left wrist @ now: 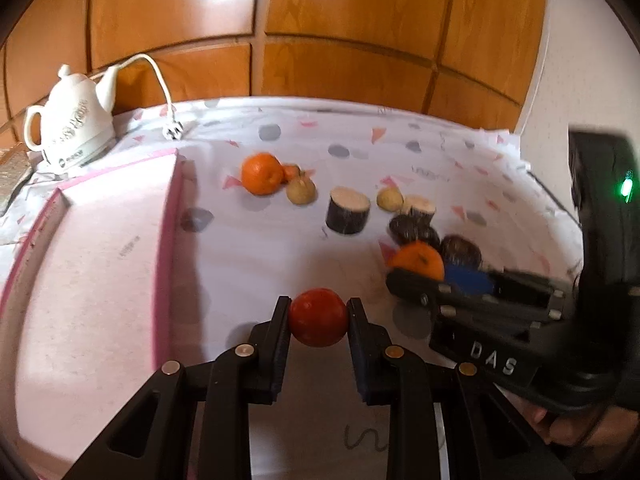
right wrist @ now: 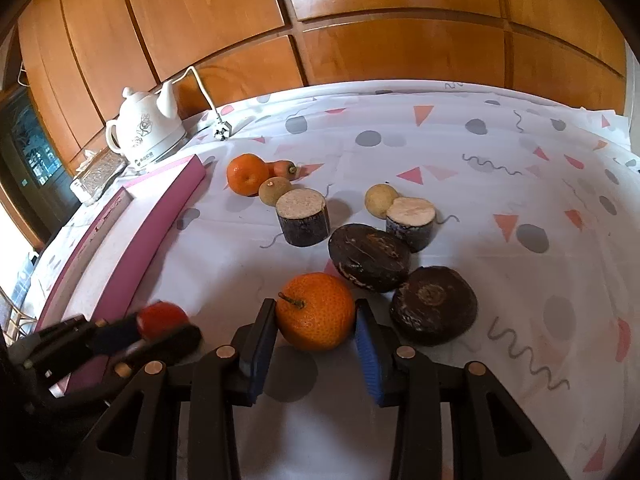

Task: Organize fruits
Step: 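Grasp the orange with the right tool while the left tool holds the tomato, then release the tomato into the pink tray with left tool while right drops the orange there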

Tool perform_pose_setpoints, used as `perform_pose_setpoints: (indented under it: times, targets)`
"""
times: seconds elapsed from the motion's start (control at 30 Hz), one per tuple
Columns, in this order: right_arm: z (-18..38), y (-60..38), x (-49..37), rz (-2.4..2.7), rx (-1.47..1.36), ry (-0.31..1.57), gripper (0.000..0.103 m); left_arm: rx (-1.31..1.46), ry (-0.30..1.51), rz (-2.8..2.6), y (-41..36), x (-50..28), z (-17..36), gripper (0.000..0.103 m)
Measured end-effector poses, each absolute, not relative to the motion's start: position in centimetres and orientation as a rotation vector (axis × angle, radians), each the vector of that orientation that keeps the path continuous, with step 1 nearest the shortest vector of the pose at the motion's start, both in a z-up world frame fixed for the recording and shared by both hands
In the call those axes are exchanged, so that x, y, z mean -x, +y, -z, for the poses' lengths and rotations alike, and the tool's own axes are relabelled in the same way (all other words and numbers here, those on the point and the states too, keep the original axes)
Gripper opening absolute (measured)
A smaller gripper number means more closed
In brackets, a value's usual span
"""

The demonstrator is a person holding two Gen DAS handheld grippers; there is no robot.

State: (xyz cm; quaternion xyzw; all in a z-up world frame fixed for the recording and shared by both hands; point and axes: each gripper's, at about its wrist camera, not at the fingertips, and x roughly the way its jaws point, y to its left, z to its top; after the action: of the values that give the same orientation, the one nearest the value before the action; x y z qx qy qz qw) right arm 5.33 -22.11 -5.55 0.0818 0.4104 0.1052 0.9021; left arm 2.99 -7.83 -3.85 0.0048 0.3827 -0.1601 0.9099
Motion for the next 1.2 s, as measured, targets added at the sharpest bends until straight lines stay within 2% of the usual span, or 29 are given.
perform_pose_setpoints:
  times: [0.43,0.77,1.2]
  targets:
    - [4.2,-19.7,-4.5,-0.264,-0.124,0.853,0.038,0.059,0.753,0.241,-4.6,-3.0,1.3,0.027]
    - [1.2,-15.9,-5.8,-0.375,-0.075,0.834,0.038,0.098,0.713,0.073,1.0,-3.7,-0.9,0.028]
    - [-1.1,-7.1,-9.9,-0.547,-0.064,0.866,0.038,0.124,0.707,-0.170,8.4,-5.2,0.0,0.029]
